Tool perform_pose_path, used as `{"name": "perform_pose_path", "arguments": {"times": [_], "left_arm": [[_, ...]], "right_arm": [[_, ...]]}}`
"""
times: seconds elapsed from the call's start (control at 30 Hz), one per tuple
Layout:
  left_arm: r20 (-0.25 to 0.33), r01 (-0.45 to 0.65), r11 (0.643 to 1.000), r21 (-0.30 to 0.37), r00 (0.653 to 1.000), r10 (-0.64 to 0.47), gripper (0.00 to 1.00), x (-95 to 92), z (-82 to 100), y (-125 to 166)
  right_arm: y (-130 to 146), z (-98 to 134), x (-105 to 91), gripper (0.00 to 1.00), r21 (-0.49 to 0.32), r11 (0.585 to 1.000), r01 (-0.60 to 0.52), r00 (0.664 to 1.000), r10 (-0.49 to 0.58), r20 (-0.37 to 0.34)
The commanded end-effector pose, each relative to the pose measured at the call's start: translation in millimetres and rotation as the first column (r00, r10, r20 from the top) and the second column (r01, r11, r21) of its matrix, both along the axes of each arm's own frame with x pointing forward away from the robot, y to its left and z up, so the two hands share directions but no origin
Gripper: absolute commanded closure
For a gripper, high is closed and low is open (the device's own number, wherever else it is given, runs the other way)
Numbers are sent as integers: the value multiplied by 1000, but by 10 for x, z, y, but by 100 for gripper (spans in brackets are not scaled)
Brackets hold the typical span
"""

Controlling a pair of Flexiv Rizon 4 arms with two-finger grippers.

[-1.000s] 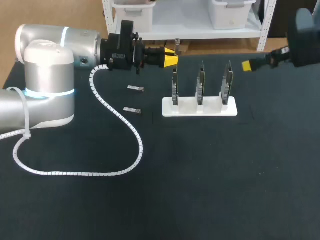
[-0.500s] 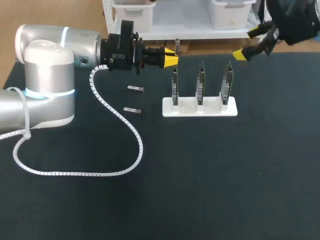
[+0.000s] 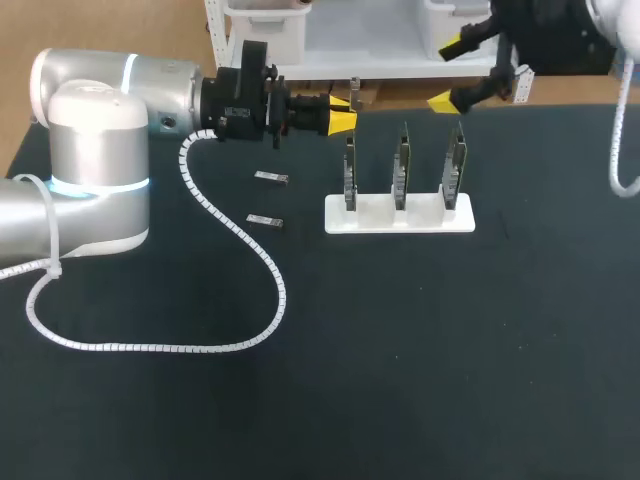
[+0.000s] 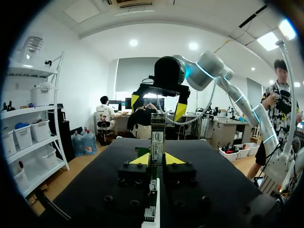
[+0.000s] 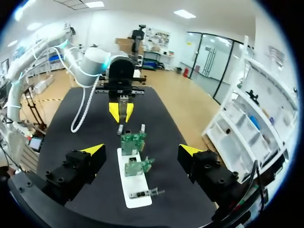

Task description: Pick up the optical module with the left hand, and insert it into the network port with the right hand.

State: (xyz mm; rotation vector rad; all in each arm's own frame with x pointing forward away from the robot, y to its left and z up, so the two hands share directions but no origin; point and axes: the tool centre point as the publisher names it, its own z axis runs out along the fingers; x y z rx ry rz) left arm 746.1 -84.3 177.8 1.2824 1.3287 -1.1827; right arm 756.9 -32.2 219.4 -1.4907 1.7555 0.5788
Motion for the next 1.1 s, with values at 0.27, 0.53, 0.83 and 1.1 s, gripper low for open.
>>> {"name": "perform_pose_path", "arguments": {"times": [0.27, 0.53, 0.83, 1.1], "left_arm": [[0, 4, 1000, 0, 1000, -4, 100, 16, -6, 1], [0, 4, 1000, 0, 1000, -4, 100, 16, -6, 1], [0, 4, 1000, 0, 1000, -4, 100, 16, -6, 1], [0, 4, 1000, 0, 1000, -4, 100, 16, -6, 1]], "right_arm": [[299, 53, 6, 0, 53, 947, -317, 926, 321, -198], [394, 37, 22, 0, 65, 944, -322, 925, 329, -189], [569, -14, 57, 0, 76, 942, -326, 925, 335, -177], [565, -51, 95, 0, 64, 959, -274, 938, 282, -200]]}}
